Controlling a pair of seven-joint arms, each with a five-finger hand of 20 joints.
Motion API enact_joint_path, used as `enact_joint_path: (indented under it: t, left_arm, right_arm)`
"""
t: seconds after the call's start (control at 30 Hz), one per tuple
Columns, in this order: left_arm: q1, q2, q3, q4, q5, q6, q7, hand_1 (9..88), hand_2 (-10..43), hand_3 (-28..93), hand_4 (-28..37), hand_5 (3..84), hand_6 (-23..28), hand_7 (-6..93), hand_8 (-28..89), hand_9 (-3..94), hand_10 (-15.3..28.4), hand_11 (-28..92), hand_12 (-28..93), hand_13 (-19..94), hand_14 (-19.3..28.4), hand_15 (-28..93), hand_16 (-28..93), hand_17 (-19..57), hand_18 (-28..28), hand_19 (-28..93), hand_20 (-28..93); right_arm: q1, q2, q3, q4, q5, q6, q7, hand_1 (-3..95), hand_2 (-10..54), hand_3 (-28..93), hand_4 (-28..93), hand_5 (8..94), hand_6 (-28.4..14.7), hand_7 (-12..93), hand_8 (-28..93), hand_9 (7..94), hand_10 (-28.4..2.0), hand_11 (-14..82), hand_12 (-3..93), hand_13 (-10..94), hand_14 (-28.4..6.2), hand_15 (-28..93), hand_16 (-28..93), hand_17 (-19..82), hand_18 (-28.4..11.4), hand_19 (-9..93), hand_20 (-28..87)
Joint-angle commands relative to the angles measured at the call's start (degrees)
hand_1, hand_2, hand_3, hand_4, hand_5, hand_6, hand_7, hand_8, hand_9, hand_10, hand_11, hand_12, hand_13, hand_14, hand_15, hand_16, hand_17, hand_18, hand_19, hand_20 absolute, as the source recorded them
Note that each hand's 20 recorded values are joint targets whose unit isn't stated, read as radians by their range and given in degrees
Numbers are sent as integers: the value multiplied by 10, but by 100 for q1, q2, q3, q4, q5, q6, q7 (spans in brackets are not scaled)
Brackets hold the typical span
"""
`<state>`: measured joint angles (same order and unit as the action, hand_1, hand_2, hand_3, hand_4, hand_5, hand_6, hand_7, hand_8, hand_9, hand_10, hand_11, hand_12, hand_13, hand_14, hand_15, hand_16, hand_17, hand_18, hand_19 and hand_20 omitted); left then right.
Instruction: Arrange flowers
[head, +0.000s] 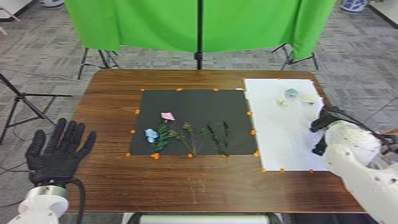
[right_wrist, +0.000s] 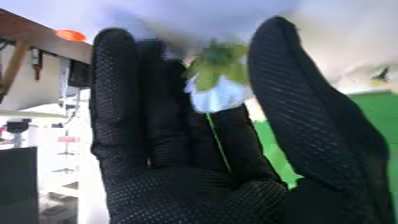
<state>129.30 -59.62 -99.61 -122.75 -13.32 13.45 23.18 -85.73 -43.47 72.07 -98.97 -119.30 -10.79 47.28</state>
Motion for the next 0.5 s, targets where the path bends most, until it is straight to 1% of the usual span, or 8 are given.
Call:
enact_joint_path:
  t: [0.03, 0.07, 0.13, 0.2, 0.3, 0.37, 0.5]
  left_arm:
    - [121, -69, 29, -2, -41, 49, -53, 288, 131, 740, -283, 437, 69, 215, -118, 409, 154, 288, 129, 331, 155, 442, -59, -48, 152, 392, 189]
    - [124, -74, 24, -10, -43, 57, -56, 288, 130, 741, -283, 437, 70, 215, -119, 409, 154, 288, 129, 331, 155, 442, -59, -48, 152, 392, 189]
    - [140, -67, 24, -16, -36, 31, -44, 288, 130, 740, -283, 437, 69, 215, -119, 409, 154, 288, 129, 331, 155, 443, -59, -48, 152, 392, 189]
    - [160, -67, 14, -24, -34, 18, -41, 288, 131, 740, -283, 437, 69, 216, -119, 409, 154, 289, 129, 332, 155, 444, -59, -48, 152, 393, 189]
    - [181, -59, -11, -32, -50, 24, -24, 288, 131, 740, -283, 438, 69, 216, -119, 408, 155, 288, 128, 332, 156, 444, -60, -48, 151, 393, 189]
    - [167, -61, -9, -25, -60, 24, -24, 288, 131, 740, -283, 438, 69, 216, -119, 409, 154, 289, 128, 332, 156, 444, -60, -48, 152, 392, 189]
    - [167, -50, 1, -22, -42, 22, -34, 288, 131, 741, -283, 437, 69, 216, -119, 409, 152, 289, 128, 331, 155, 444, -61, -48, 152, 393, 189]
  right_arm:
    - [-30, -71, -295, 167, -365, 66, 153, 646, -95, 582, -281, 608, -33, 272, 9, 650, -138, 198, 377, 622, -60, 460, 371, 485, -128, 827, 117]
    - [-76, -61, -284, 149, -404, 183, 126, 654, -95, 598, -282, 619, -31, 335, 61, 671, -128, 203, 446, 638, -48, 481, 404, 504, -116, 838, 114]
    - [-148, -32, -281, 70, -498, 497, 105, 654, -95, 610, -282, 631, -23, 384, 93, 685, -123, 232, 486, 654, -47, 502, 422, 517, -109, 845, 113]
    - [-164, 11, -308, -52, -574, 745, 3, 648, -95, 625, -282, 639, -17, 411, 102, 694, -122, 252, 499, 670, -48, 511, 427, 524, -109, 852, 113]
    - [-90, 12, -291, -282, -407, 855, -317, 624, -95, 646, -282, 648, -14, 431, 100, 708, -118, 260, 514, 682, -58, 530, 418, 528, -114, 867, 118]
    - [21, 19, -397, -446, -509, 996, -407, 610, -93, 650, -282, 650, -14, 432, 96, 717, -119, 259, 518, 685, -68, 539, 414, 527, -118, 877, 124]
    - [336, -100, -682, -809, -588, 1275, -836, 607, -93, 651, -282, 651, -14, 432, 93, 721, -120, 259, 521, 684, -70, 548, 411, 525, -120, 888, 129]
